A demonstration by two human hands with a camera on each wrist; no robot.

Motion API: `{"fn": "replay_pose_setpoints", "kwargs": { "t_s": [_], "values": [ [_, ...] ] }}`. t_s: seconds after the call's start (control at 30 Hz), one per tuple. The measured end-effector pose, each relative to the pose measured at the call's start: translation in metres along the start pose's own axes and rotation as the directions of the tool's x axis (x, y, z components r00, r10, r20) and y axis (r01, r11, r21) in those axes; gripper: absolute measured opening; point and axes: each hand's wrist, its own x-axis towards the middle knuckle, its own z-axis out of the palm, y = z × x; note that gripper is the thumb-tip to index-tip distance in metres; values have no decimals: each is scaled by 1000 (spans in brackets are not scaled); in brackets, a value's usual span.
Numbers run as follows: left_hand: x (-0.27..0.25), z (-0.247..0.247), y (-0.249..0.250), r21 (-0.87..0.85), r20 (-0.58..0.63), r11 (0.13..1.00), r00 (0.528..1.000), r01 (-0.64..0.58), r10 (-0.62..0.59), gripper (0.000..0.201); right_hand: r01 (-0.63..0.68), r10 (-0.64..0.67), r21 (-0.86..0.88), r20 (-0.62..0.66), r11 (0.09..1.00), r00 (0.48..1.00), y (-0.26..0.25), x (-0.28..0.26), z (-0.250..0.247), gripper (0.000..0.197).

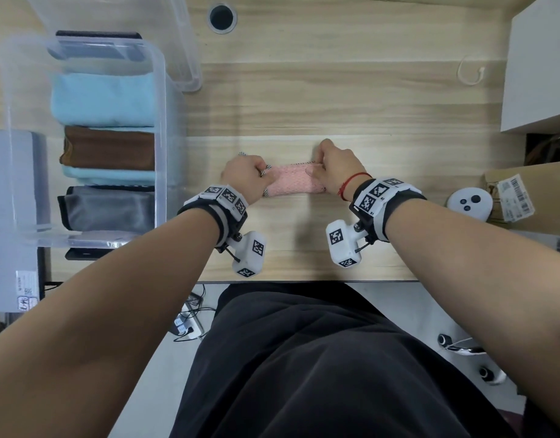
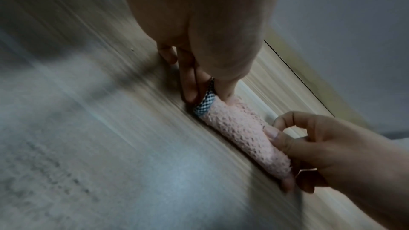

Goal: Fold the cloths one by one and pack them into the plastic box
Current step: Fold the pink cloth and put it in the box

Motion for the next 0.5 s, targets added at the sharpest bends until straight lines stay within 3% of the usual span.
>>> {"fn": "replay_pose_setpoints", "kwargs": {
  "t_s": [0.13, 0.33, 0.5],
  "values": [
    [0, -3, -1, -14, -12, 998, 998, -65, 65, 31, 47, -48, -65, -20, 997, 999, 4, 0, -1, 22],
    [5, -9, 18, 160, 89, 975, 986, -156, 144, 20, 92, -93, -22, -24, 995, 995, 1, 3, -6, 14],
    [-1, -9, 31, 144, 174, 984, 982, -103, 77, 30, 104, -104, 57, -6, 993, 995, 5, -7, -10, 17]
  ]
}}
